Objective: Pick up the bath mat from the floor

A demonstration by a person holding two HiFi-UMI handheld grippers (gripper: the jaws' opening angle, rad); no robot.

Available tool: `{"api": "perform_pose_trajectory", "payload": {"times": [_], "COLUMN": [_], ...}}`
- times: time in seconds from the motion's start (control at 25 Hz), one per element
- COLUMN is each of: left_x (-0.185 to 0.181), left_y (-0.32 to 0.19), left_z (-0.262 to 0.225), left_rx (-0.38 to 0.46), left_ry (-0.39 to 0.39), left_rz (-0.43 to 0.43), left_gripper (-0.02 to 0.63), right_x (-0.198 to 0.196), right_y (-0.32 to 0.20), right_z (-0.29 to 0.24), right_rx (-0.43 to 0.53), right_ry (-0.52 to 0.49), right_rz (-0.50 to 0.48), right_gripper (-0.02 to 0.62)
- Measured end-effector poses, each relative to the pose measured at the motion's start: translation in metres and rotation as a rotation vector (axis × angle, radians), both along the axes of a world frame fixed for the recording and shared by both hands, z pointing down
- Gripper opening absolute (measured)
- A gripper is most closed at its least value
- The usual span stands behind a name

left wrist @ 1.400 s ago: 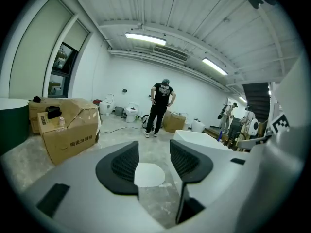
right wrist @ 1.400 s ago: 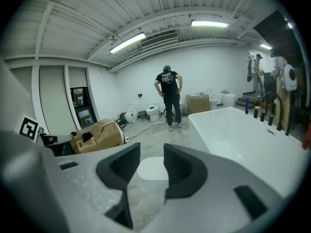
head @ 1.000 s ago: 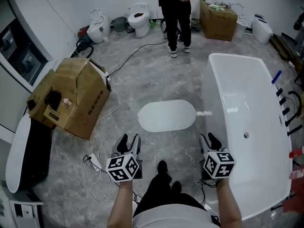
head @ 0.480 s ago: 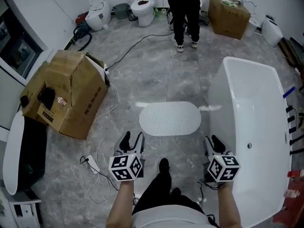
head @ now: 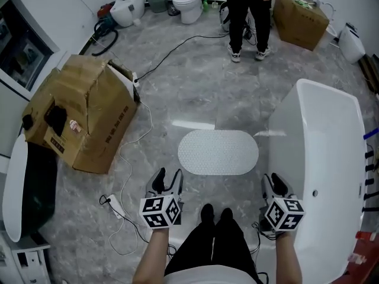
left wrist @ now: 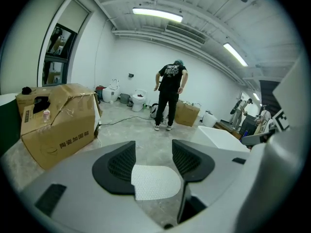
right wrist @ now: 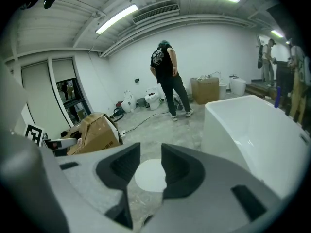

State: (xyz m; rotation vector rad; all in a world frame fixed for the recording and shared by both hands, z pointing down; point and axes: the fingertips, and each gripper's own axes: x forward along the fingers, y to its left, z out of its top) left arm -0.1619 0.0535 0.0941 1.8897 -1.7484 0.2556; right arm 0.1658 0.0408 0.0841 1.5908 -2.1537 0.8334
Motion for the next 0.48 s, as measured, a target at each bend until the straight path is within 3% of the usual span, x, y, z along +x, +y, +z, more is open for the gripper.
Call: {"api": "perform_pose_trajectory", "payload": {"times": [0.2, 0.48], "left_x": [-0.008, -0.020], "left_y": [-0.031, -0.067], "left_z": [0.016, 0.077], "left_rx": [0.000, -0.050], "left_ry": [0.032, 0.000], "left_rz": [-0.028, -0.089], "left_gripper": [0.236, 0.241], "right_x": [-0.002, -0.024], "right_y": [-0.035, -0.091], "right_z": [0.024, 0.086], "right_rx": [-0.040, -0.079], "right_ry": [0.003, -0.004], "right_rz": [-0.017, -0.111], "right_gripper": [0.135, 0.135]}}
